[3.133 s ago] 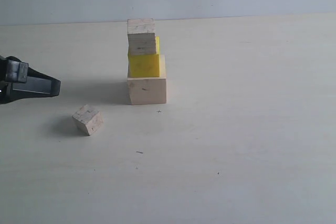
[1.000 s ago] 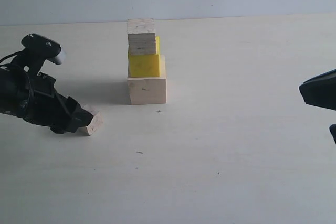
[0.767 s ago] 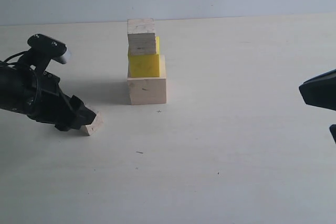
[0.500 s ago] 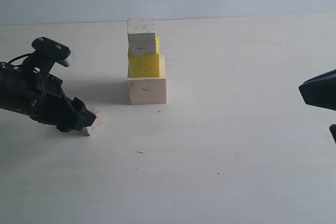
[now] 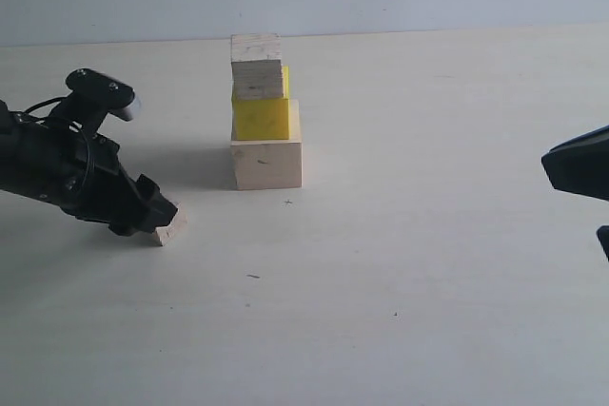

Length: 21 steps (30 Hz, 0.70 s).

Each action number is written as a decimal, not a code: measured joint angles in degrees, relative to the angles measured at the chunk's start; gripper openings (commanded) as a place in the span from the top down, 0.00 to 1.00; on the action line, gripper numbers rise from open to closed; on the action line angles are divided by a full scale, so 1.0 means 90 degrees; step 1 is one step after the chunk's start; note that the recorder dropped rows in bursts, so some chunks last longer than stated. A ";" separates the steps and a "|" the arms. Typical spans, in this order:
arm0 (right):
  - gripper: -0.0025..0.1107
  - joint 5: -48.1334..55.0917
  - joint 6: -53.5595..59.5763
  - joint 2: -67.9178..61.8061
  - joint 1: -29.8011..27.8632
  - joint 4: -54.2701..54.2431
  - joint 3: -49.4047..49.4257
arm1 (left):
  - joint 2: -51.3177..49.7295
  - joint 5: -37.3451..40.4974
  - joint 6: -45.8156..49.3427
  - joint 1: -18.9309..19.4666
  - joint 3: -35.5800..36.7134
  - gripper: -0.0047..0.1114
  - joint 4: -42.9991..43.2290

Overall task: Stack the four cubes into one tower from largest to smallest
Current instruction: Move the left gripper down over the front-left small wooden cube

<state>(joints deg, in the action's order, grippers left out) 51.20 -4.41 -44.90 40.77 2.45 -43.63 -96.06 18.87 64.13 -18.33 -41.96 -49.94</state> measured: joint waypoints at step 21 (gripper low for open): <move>0.98 0.0012 0.0000 0.0000 0.0000 0.0000 0.0000 | -0.0250 -0.0092 0.0012 0.0000 -0.0058 0.40 0.0000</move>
<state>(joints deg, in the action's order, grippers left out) 51.30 -4.41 -44.90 40.77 2.45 -43.63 -98.31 18.04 64.24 -18.33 -42.48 -49.94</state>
